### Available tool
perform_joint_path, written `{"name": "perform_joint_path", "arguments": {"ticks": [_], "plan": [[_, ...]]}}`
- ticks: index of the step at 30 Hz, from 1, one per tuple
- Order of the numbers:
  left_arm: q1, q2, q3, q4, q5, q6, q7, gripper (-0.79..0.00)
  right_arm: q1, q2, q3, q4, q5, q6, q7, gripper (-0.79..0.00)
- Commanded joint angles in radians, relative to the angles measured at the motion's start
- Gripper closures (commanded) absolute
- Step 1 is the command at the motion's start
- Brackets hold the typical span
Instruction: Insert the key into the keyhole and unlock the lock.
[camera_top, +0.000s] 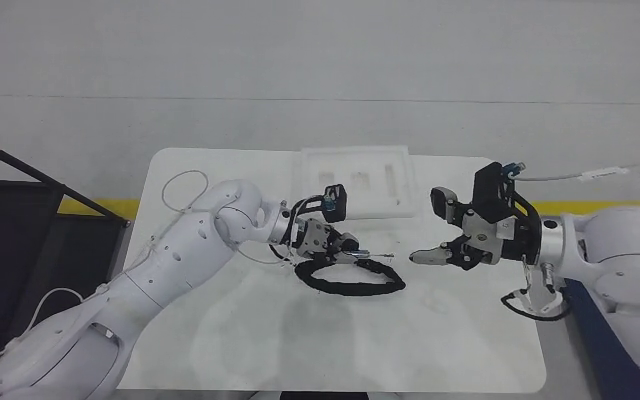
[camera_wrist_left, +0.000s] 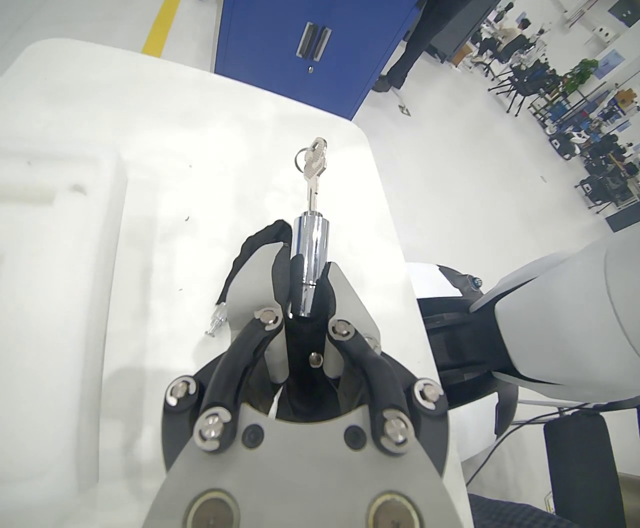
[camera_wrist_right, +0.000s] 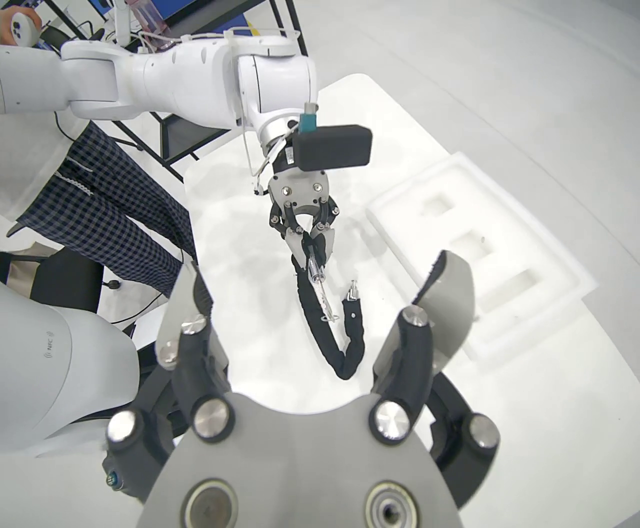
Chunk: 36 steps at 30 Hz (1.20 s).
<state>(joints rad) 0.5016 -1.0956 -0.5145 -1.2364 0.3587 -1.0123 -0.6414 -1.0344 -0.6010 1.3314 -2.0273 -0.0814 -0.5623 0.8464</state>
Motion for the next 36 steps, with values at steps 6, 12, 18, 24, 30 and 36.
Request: {"name": "perform_joint_path", "arguments": {"ticks": [6,12,18,24,30,36], "plan": [[0.014,-0.044,0.057,0.087,0.187,0.000,0.110,0.000,-0.081,0.010,0.082,-0.034,-0.031,-0.008,0.004,-0.785],[0.012,-0.081,0.092,0.162,0.238,0.000,0.211,-0.785,-0.140,0.013,0.130,-0.057,-0.040,-0.008,-0.003,-0.785],[-0.023,-0.098,0.106,0.185,0.263,0.000,0.267,-0.785,-0.169,0.013,0.148,-0.072,-0.061,-0.020,0.004,-0.785],[-0.074,-0.073,0.042,0.120,0.406,0.000,0.420,-0.785,-0.153,0.006,0.123,-0.056,-0.084,-0.043,-0.027,-0.785],[-0.077,0.008,-0.112,0.007,0.651,0.000,0.615,-0.785,-0.069,-0.015,0.045,0.009,-0.128,-0.102,-0.125,-0.785],[-0.014,0.102,-0.285,-0.087,0.851,0.000,0.797,-0.785,0.090,-0.057,-0.085,0.126,-0.204,-0.168,-0.274,-0.785]]}}
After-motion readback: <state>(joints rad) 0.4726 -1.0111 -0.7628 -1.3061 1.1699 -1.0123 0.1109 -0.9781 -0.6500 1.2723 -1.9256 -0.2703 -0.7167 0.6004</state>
